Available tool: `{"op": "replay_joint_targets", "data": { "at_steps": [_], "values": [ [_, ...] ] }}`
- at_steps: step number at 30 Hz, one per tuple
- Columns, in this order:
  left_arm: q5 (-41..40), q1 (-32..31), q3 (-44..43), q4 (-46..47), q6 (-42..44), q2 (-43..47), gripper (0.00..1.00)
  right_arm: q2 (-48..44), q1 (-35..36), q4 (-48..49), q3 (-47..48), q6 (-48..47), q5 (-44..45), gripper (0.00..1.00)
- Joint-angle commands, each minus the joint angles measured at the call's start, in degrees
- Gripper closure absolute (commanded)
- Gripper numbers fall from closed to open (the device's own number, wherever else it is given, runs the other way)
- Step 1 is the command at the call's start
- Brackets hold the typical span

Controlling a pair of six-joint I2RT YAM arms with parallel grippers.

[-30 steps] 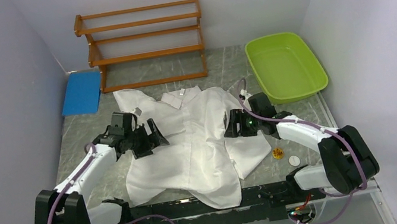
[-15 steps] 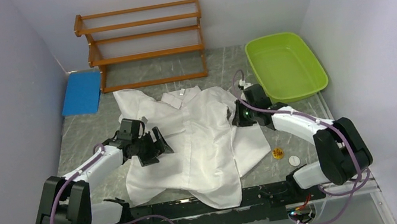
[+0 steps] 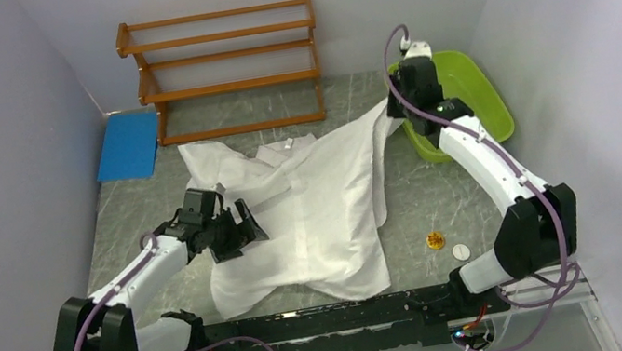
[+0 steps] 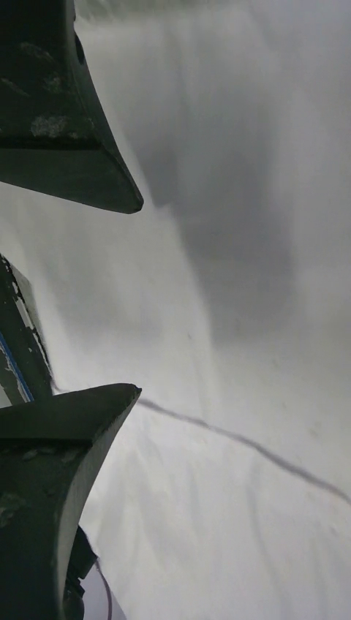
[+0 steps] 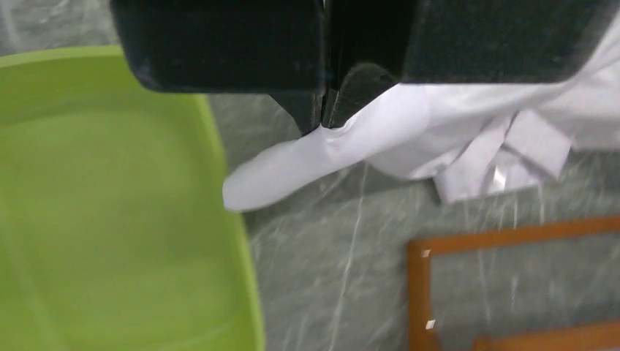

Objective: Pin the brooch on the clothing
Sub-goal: Flatten out the clothes at the center of the board.

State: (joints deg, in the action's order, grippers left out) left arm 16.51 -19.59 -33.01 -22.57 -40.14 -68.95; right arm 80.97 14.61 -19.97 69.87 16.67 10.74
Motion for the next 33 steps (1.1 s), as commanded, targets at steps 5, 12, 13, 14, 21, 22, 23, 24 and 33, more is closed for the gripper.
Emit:
{"op": "replay_joint_targets", "data": {
  "at_steps": [5,12,13,14,21,22,23,24,33],
  "values": [
    [-6.70,-0.18,-4.72,-7.77,0.16,7.04,0.06,8.84,-3.20,4.47,15.05,-8.88,8.03,0.75],
    [-8.03,-0.12,-4.85,-10.47,-1.64,8.06,0.05,4.46,-4.25,1.42,12.95,-4.03,-0.17,0.14],
    [-7.21,-0.10,-4.64,-10.60,-2.28,7.96,0.05,2.23,-4.43,1.66,10.16,-3.12,-2.91,0.14],
    [-6.57,-0.08,-4.35,-10.84,-2.72,7.95,0.05,-0.56,-4.54,2.09,6.81,-2.15,-5.47,0.14],
    [-6.62,-0.09,-2.23,-18.83,-8.62,10.48,0.08,-18.89,-11.41,7.72,-21.13,9.79,-29.53,0.14],
    [-6.52,-0.14,-1.58,-19.85,-9.46,11.39,0.08,-20.43,-12.34,7.02,-23.88,11.06,-32.25,0.15],
    [-5.17,-0.25,-0.62,-19.91,-10.87,12.51,0.09,-21.69,-13.05,6.24,-26.67,11.48,-35.20,0.16],
    [-4.16,-0.20,0.39,-19.58,-12.13,13.53,0.10,-22.96,-13.33,4.64,-28.60,11.56,-36.68,0.16],
    [-4.80,-0.27,4.37,-29.61,-22.10,20.30,0.16,-30.72,-13.53,-8.82,-41.05,20.06,-35.61,0.23]
  ]
}}
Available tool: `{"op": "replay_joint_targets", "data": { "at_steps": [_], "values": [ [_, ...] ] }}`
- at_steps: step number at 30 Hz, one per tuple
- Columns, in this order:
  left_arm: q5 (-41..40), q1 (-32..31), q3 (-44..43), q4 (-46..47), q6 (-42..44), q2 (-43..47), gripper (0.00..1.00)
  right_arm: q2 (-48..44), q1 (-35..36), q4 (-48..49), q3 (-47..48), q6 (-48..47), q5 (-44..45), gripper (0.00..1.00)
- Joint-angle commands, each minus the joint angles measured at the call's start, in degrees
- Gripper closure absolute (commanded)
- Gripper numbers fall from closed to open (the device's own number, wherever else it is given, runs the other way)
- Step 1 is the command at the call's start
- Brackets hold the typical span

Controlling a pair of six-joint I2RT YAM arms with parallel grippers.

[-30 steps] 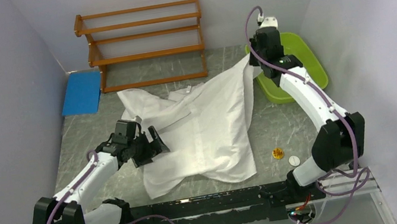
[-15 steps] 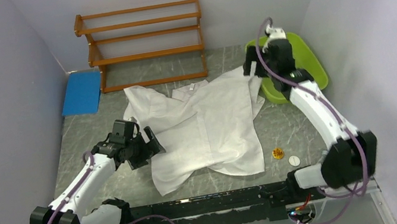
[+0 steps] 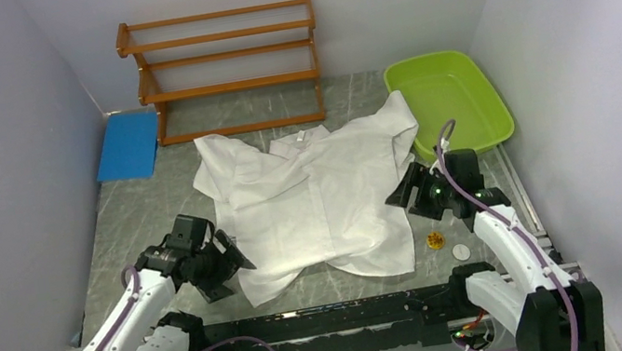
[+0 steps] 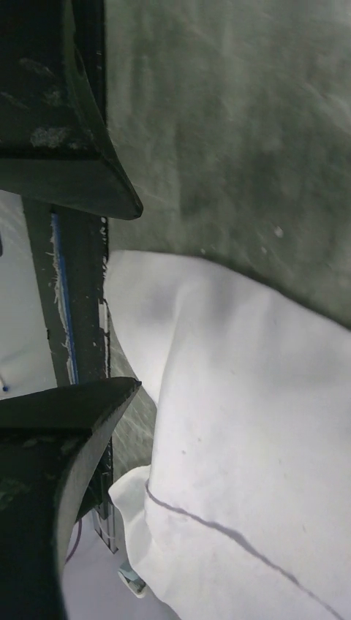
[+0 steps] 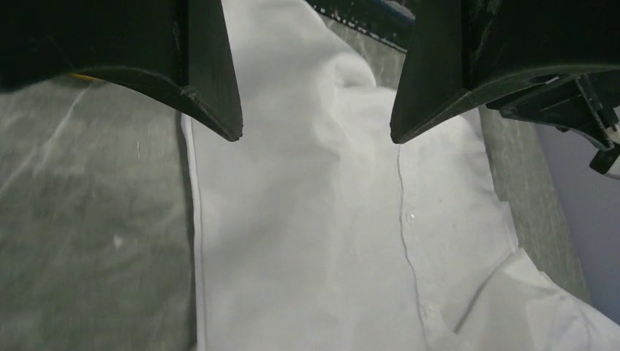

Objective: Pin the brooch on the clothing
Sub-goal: Flatten out the clothes at the center of the board.

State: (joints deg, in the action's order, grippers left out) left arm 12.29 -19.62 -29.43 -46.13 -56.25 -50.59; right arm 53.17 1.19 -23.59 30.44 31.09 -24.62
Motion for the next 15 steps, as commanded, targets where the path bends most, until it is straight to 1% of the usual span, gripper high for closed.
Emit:
{"op": "replay_joint_targets", "data": {
  "at_steps": [1,2,3,5,6,7,9,11,15],
  "values": [
    [0.14,-0.25,1.36,-5.67,-6.28,2.26,0.16,-3.38,-0.12,-6.51,-2.17,6.55,1.34,0.26],
    [1.19,-0.25,1.98,-4.60,-6.44,2.50,0.16,-3.89,-0.12,-8.32,-2.38,6.64,3.46,0.32],
    [2.30,-0.25,2.71,-3.15,-6.68,2.59,0.16,-4.39,-0.14,-10.71,-2.52,7.21,6.42,0.37],
    [5.25,-0.25,4.73,1.22,-6.67,2.02,0.18,-5.85,-0.14,-13.53,-3.39,9.72,11.66,0.39],
    [7.08,-0.25,5.67,3.51,-6.46,1.39,0.19,-6.63,-0.14,-14.07,-4.21,10.91,12.22,0.40],
    [8.32,-0.25,6.27,5.65,-6.20,0.50,0.21,-7.45,-0.10,-14.17,-5.15,12.16,11.81,0.41],
    [11.19,-0.25,6.78,10.23,-4.28,-2.09,0.21,-8.78,-0.11,-12.98,-8.03,14.08,7.91,0.42],
    [11.67,-0.25,5.66,11.12,-2.74,-5.23,0.24,-9.29,-0.11,-12.54,-10.04,15.52,6.39,0.43],
    [12.29,-0.25,4.21,12.77,-0.29,-10.89,0.32,-9.11,-0.14,-14.14,-12.75,15.68,6.53,0.46]
  ]
}}
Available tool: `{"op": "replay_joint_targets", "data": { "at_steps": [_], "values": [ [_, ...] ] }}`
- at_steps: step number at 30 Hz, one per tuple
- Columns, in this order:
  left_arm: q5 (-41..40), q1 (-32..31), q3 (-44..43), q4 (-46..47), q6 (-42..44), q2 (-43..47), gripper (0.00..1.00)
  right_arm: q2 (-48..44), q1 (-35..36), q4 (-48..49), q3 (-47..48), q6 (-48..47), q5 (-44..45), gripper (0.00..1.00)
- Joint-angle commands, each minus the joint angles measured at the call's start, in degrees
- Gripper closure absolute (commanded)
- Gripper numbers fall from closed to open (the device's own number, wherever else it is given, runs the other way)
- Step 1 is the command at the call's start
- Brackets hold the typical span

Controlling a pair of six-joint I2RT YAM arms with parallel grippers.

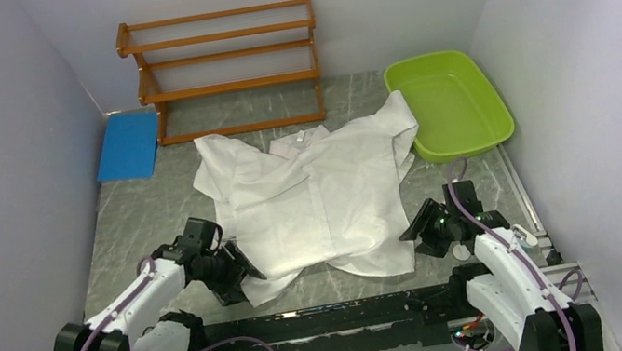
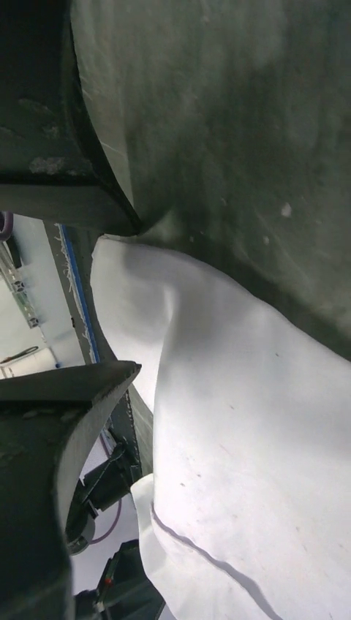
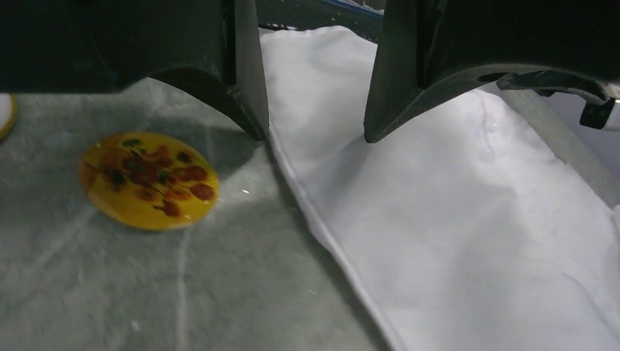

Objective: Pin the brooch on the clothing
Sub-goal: Flatten out the clothes at the center of the board.

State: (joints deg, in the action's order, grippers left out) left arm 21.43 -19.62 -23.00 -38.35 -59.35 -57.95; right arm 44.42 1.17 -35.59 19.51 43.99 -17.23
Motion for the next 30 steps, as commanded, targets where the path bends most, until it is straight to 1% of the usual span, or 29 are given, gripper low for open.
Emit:
{"op": "replay_joint_targets", "data": {
  "at_steps": [1,2,4,6,8,9,10,11,13,16,21,26,30],
  "values": [
    [3.63,-0.25,-2.00,5.93,2.84,-4.48,0.36,-0.59,-0.07,-2.22,-2.60,3.06,-1.51,0.46],
    [4.10,-0.25,-1.73,6.81,2.73,-5.21,0.44,-1.01,-0.07,-2.52,-3.42,3.56,-1.64,0.47],
    [4.36,-0.25,-1.57,7.74,2.45,-5.83,0.53,-2.67,-0.11,-0.80,-6.55,5.71,-3.97,0.51],
    [4.03,-0.25,-1.82,7.68,2.43,-5.53,0.67,-4.15,-0.06,1.51,-9.68,7.77,-6.64,0.60],
    [3.49,-0.25,-2.37,6.91,2.31,-4.57,0.79,-4.91,-0.11,4.42,-12.11,9.19,-9.59,0.72],
    [3.14,-0.22,-2.72,6.43,2.31,-4.01,0.86,-4.95,-0.11,5.18,-12.76,9.45,-10.32,0.76],
    [2.69,-0.18,-3.01,5.87,2.23,-3.27,0.90,-4.92,-0.07,5.54,-12.91,9.31,-10.51,0.79],
    [2.41,-0.16,-3.36,5.54,2.15,-2.71,0.95,-4.83,-0.11,5.45,-12.64,8.88,-10.49,0.85],
    [1.95,-0.16,-4.40,4.05,2.41,-1.78,0.97,-4.91,-0.11,4.17,-10.87,7.44,-9.61,1.00],
    [0.92,-0.16,-6.61,1.74,2.94,-0.25,0.97,-5.31,-0.11,1.32,-5.02,3.63,-6.55,1.00],
    [-1.46,0.02,-13.19,-3.30,4.51,3.00,0.97,-6.04,-0.07,-4.09,6.90,-2.90,-0.93,1.00],
    [-5.38,0.29,-22.16,-11.37,7.10,5.45,0.97,-7.56,-0.11,-8.47,17.00,-8.31,1.32,1.00],
    [-5.20,0.45,-29.00,-16.35,9.47,6.38,0.97,-9.71,-0.11,-12.10,22.09,-9.63,2.00,1.00]
  ]
}}
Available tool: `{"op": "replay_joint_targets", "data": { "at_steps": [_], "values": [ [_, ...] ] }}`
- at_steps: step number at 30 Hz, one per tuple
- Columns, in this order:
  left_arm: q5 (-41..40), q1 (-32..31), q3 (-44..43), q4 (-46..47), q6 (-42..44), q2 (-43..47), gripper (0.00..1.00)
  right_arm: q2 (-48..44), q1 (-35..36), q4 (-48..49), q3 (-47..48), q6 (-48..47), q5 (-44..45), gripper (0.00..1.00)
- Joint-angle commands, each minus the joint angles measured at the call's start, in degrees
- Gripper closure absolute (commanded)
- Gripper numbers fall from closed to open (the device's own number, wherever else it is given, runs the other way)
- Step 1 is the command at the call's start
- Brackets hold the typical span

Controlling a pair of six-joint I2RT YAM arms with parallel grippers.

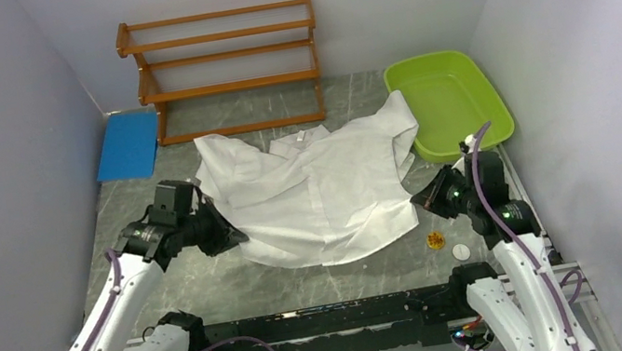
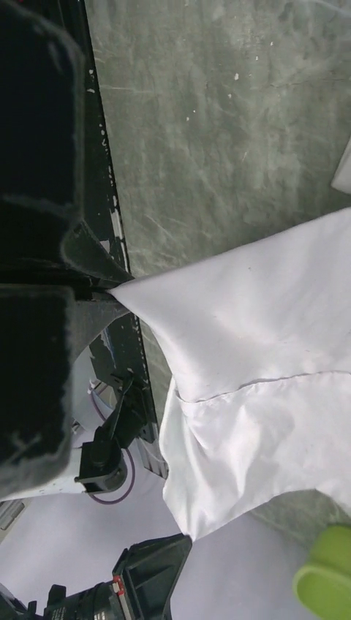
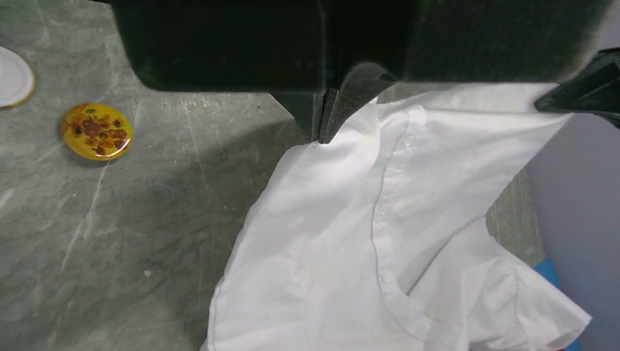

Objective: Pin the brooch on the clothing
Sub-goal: Flatten out the clothes at the center of the board.

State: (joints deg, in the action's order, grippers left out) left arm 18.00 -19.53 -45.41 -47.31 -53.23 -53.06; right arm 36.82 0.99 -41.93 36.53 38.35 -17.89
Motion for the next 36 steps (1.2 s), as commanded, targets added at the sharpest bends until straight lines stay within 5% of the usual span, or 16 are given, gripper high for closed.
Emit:
{"op": "replay_joint_targets", "data": {
  "at_steps": [1,9,15,18,19,20,22,25,36],
  "values": [
    [-1.72,0.37,-8.19,-8.60,3.83,1.72,0.97,-2.69,0.06,-6.66,6.11,-3.98,2.66,1.00],
    [-4.22,0.37,-18.87,-25.50,6.99,5.50,0.97,-7.37,0.06,-13.98,11.57,-1.73,1.34,1.00],
    [-1.27,0.37,-17.96,-34.89,7.74,9.27,0.96,-11.78,0.12,-19.14,12.57,1.11,0.32,1.00],
    [-0.24,0.37,-17.45,-38.31,8.29,11.54,0.85,-13.70,0.09,-22.45,12.39,0.91,0.64,1.00],
    [-1.20,0.37,-18.04,-39.62,8.39,12.53,0.73,-14.46,0.10,-23.69,12.41,0.75,1.12,1.00],
    [-2.46,0.37,-19.15,-40.86,8.78,13.13,0.57,-15.36,0.08,-24.49,12.49,0.45,1.45,0.97],
    [-5.89,0.37,-22.29,-42.65,9.71,14.56,0.24,-17.44,0.06,-24.36,12.75,-0.32,1.08,0.56],
    [-10.75,0.37,-26.70,-41.82,10.77,15.83,0.07,-19.38,0.07,-22.26,13.05,-1.41,0.27,0.26],
    [-5.28,0.37,-19.65,-14.57,13.97,5.95,0.06,-13.71,0.06,-1.61,2.32,-4.01,-10.29,0.18]
  ]
}}
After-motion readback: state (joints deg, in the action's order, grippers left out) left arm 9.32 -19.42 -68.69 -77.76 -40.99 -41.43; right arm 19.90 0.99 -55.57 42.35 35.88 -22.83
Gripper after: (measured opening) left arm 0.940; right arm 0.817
